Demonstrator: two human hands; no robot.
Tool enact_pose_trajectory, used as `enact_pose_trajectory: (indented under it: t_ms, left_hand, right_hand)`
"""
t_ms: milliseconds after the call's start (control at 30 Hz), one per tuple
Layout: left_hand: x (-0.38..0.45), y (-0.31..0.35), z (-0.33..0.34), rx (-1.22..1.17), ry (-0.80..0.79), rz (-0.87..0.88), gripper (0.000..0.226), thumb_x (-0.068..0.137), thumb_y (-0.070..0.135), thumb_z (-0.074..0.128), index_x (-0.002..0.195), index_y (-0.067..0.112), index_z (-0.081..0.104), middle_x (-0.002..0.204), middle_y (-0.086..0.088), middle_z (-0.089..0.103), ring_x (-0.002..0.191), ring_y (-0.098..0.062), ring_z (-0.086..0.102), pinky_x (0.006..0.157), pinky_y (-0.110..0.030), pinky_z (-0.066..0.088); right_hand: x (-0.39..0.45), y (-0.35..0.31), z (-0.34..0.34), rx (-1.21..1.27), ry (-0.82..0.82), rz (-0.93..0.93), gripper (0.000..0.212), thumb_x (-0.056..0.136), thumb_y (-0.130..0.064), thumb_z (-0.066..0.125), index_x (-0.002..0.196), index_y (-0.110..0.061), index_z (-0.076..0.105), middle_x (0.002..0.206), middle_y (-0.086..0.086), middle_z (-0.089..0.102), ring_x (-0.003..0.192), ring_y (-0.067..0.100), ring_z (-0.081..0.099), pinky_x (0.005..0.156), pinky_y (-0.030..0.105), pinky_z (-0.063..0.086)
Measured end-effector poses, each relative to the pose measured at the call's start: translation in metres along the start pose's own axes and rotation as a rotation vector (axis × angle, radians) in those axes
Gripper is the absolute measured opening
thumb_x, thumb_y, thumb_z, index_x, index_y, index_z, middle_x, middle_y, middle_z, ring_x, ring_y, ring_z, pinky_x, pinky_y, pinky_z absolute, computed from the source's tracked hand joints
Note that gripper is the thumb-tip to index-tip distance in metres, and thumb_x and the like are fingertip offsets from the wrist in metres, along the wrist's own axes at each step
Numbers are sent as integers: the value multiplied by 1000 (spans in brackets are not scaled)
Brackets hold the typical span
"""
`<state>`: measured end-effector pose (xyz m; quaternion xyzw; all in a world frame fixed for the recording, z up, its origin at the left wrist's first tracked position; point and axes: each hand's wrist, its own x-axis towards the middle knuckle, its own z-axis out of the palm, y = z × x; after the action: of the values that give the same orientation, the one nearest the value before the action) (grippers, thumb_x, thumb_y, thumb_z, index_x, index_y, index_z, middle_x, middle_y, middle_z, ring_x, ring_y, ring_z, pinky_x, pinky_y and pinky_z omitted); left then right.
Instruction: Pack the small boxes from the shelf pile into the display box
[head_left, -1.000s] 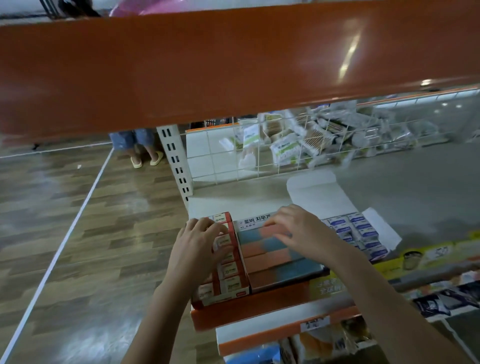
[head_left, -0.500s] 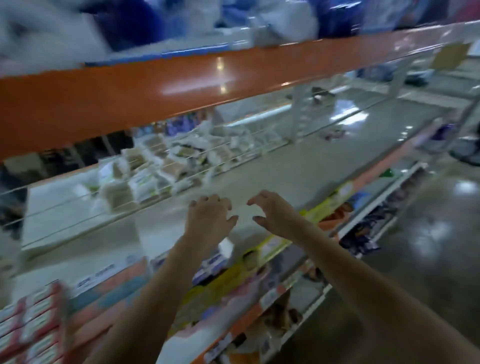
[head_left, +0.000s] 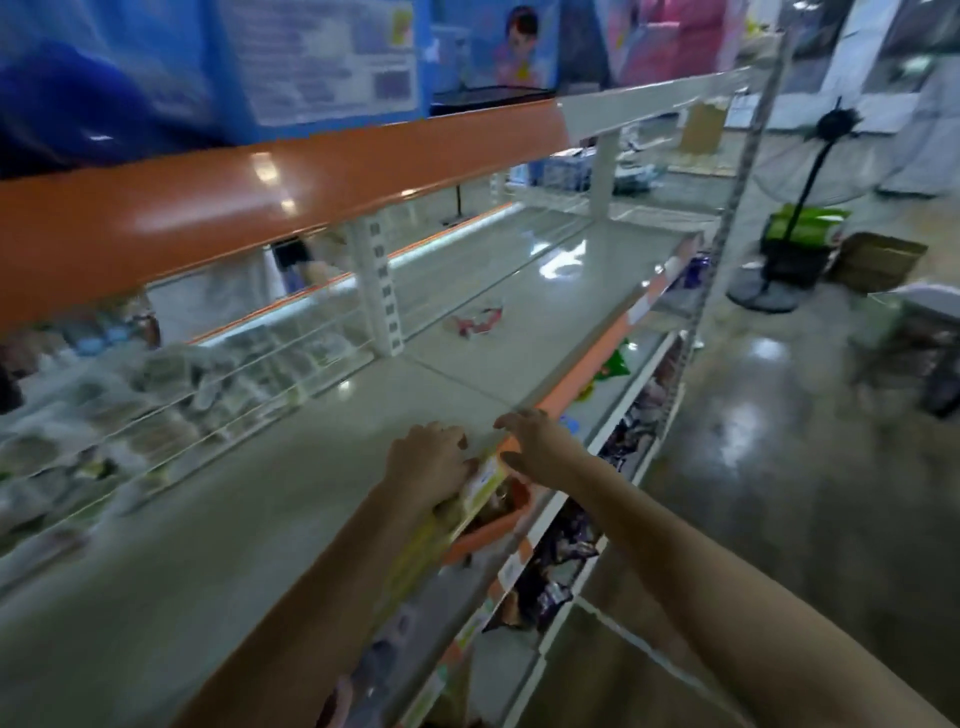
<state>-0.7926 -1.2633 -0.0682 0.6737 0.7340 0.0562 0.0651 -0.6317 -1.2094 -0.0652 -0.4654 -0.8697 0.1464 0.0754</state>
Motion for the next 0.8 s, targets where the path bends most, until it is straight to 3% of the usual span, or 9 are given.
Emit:
enact_pose_trajectory:
  t_ms: [100,300,500,667,800]
  left_hand:
    - [63,14,4,-6,35,45,33,86,42,53,109,19,58,114,-7,58,107,-27,53,87,-35,45]
    - [177,21,-9,-20,48,27,38,86,37,57,120,20,56,125,-7,57,116,-27,51,93,-35,44]
    - [246,12,-3,1,68,-59,50,90,34,54,136,19,40,130,-9,49,117,-27,48,93,-37,43]
    - [288,2,13,-4,87,-117,46,94,33,47,138,19,38,132,-7,49,119,-26,47,97,-38,40]
    - [299,4,21,-101,99,-208,45,93,30,51,136,20,44,129,-6,53,117,-24,48,98,-34,39]
  right_hand:
    - [39,41,-11,9,0,41,49,92,-21,54,138,-15,40,140,10,40,127,29,40,100,35,35]
    - [126,104,-43,-21,-28,37,48,90,-21,57,135,-13,44,130,14,45,122,32,44,99,36,36]
    - [205,142,-47,-36,-47,-27,47,89,-20,57,134,-15,46,131,12,46,123,29,44,100,35,38]
    - [281,160,-52,-66,-41,-196,48,87,-12,55,134,-6,44,135,14,42,125,30,41,102,37,38]
    - [336,164,-49,-168,-78,-396,46,91,-14,51,136,-13,44,139,8,42,128,27,38,106,36,35]
